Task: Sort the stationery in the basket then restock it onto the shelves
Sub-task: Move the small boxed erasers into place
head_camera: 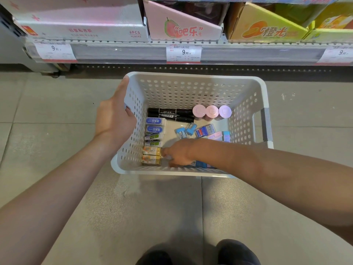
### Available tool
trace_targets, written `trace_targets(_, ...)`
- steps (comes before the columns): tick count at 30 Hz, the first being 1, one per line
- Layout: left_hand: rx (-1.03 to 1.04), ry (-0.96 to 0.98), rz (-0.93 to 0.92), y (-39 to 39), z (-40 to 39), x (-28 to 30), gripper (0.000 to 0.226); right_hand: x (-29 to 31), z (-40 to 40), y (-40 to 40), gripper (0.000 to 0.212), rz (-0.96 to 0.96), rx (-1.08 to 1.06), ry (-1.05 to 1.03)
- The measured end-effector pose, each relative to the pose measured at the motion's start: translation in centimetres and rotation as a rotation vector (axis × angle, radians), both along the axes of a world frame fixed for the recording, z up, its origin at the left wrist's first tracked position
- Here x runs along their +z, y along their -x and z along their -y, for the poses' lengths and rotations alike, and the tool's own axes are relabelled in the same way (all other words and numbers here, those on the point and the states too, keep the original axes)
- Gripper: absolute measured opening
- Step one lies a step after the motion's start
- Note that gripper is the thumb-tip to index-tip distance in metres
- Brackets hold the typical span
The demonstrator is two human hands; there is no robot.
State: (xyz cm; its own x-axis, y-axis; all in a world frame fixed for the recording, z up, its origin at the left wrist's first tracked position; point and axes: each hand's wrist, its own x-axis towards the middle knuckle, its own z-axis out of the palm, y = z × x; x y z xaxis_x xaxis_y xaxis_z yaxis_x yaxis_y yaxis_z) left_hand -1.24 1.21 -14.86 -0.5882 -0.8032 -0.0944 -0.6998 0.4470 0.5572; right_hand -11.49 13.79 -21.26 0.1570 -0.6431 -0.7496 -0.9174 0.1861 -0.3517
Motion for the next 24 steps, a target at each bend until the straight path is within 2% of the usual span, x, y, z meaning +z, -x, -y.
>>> trace_targets(6,-0.002,0.004,0.000,0.0,0.0,0.0,0.071,0.4,-0.1,0.9,0.038,-0.242,0.150,-0.017)
trace_targets(9,-0.001,-0.003,-0.004,0.0,0.0,-0.1,0.071,1.3,0.4,2.1,0.039,-0.303,0.177,-0.037)
trace_targets(11,-0.003,-0.003,-0.003,0.0,0.0,-0.1,0.071,1.7,0.8,2.8,0.037,-0.278,0.120,-0.036)
trace_targets(13,0.003,-0.007,-0.002,0.0,0.1,-0.1,0.071,1.8,1.0,3.4,0.037,-0.076,-0.094,-0.013)
trace_targets(15,0.005,-0.011,0.000,0.0,0.2,-0.1,0.071,1.6,0.9,3.9,0.036,0.281,-0.487,-0.034)
trace_targets(17,-0.005,-0.006,0.000,-0.1,0.1,-0.1,0.071,1.5,0.6,4.2,0.031,0.629,-0.864,-0.161)
trace_targets(18,-0.010,-0.005,-0.003,-0.1,0.0,-0.1,0.071,1.4,0.4,4.4,0.028,0.742,-0.974,-0.220)
trace_targets(21,-0.007,-0.003,-0.006,-0.1,0.1,-0.2,0.071,1.4,0.0,4.7,0.028,0.894,-1.060,-0.317)
trace_targets(24,0.003,-0.017,-0.003,-0.1,0.1,-0.2,0.071,1.3,-0.2,4.7,0.022,0.952,-1.088,-0.337)
